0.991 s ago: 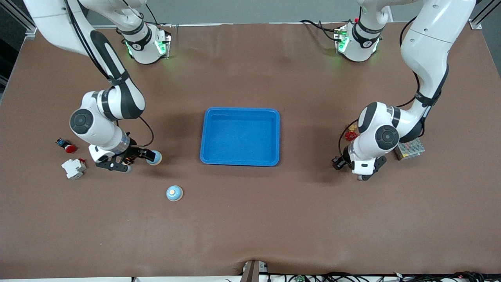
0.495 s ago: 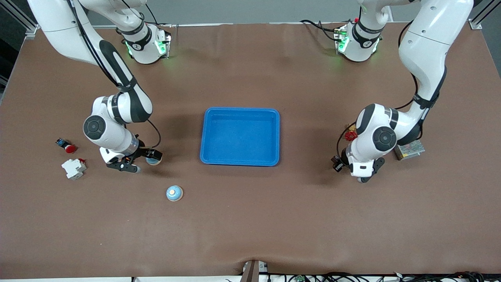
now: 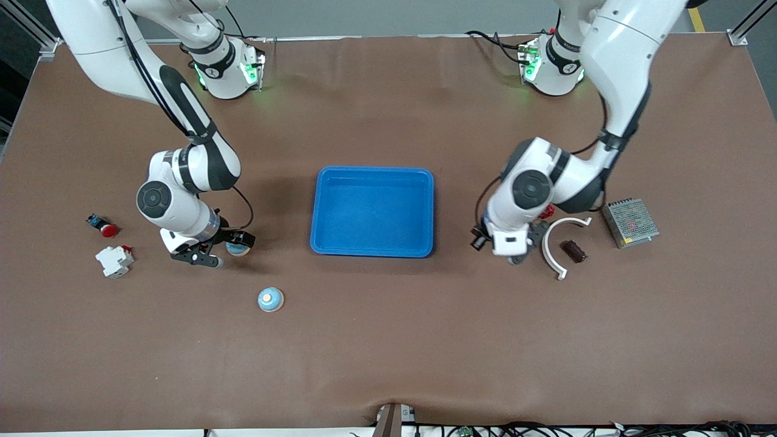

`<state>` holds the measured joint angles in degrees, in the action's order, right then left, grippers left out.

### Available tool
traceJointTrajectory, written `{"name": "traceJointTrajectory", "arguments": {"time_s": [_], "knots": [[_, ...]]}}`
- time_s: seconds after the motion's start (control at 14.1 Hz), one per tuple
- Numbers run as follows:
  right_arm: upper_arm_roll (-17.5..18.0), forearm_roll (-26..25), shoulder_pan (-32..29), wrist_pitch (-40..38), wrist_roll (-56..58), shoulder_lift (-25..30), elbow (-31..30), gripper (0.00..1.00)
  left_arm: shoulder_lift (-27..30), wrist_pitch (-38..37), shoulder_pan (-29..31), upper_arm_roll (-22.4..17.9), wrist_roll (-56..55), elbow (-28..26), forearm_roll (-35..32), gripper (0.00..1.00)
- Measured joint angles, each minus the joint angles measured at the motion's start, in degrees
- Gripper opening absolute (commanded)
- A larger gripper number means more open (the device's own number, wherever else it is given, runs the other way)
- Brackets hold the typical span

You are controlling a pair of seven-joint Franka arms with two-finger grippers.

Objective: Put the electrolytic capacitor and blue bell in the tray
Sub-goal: 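Drop the capacitor in the tray while the right gripper carries the bell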

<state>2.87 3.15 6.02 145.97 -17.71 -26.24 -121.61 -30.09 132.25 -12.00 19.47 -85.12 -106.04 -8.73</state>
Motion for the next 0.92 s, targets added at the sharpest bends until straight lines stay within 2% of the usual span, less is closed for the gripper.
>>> {"name": "traceJointTrajectory", "arguments": {"time_s": [0.21, 0.35, 0.42, 0.57, 0.92], "knots": [[-0.05, -0.01, 0.0, 1.22, 0.0, -0.34, 0.0, 0.73, -0.21, -0.12, -6.57, 0.01, -11.57, 1.27, 0.0, 0.0], [-0.08, -0.01, 0.0, 1.69, -0.01, -0.67, 0.0, 0.63, -0.87, -0.19, -10.27, 0.0, -18.12, 2.06, 0.0, 0.0], [-0.09, -0.02, 0.0, 1.8, -0.01, -0.79, 0.01, 0.49, -1.47, -0.26, -11.78, -0.03, -21.09, 2.4, 0.0, 0.0], [-0.14, -0.02, 0.0, 1.96, -0.01, -0.84, 0.04, 0.0, -3.32, -0.27, -14.07, -0.08, -26.99, 3.14, 0.0, 0.0], [0.07, -0.03, 0.13, 1.53, -1.56, -0.85, 0.49, 0.0, -9.18, -0.27, -18.25, -0.22, -35.47, 6.46, 0.0, 0.0]]}}
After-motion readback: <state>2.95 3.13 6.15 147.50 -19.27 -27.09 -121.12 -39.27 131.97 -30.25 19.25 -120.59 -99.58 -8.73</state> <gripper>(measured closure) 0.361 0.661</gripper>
